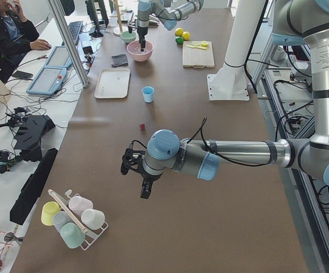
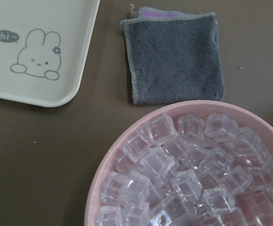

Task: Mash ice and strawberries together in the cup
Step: 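Move the right gripper back down into the pink ice bowl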

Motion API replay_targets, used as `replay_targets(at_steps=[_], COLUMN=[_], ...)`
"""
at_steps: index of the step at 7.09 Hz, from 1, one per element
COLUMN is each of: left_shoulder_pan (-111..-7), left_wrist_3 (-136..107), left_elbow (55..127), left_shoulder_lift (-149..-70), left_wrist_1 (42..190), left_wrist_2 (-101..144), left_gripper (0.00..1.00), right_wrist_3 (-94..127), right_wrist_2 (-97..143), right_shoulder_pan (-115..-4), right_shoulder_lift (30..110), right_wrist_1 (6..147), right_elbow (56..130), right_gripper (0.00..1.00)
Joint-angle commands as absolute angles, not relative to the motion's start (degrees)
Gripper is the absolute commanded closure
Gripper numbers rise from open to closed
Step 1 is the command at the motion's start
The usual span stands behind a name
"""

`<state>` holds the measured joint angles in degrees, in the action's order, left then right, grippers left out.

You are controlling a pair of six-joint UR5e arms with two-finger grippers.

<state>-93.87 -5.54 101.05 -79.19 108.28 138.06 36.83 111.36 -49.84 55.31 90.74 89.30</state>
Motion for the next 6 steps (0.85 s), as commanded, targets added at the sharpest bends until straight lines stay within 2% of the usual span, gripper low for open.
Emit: replay_targets(at_steps=[1,6], left_shoulder_pan=[-93.87,-93.87], left_wrist_3=[-5.54,-5.54], left_elbow=[100.90,100.81], left_shoulder_lift=[-79.19,-79.19], left_wrist_1=[108.28,108.28], left_wrist_2=[138.08,137.99], left_gripper=[0.02,0.02], right_wrist_3=[26.62,15.14], right_wrist_2=[109.17,101.78], right_shoulder_pan=[-50.71,-47.99], right_shoulder_lift=[55.72,55.72], right_wrist_1=[90.96,91.05], right_elbow=[86.49,83.23], right_gripper=[0.11,0.11])
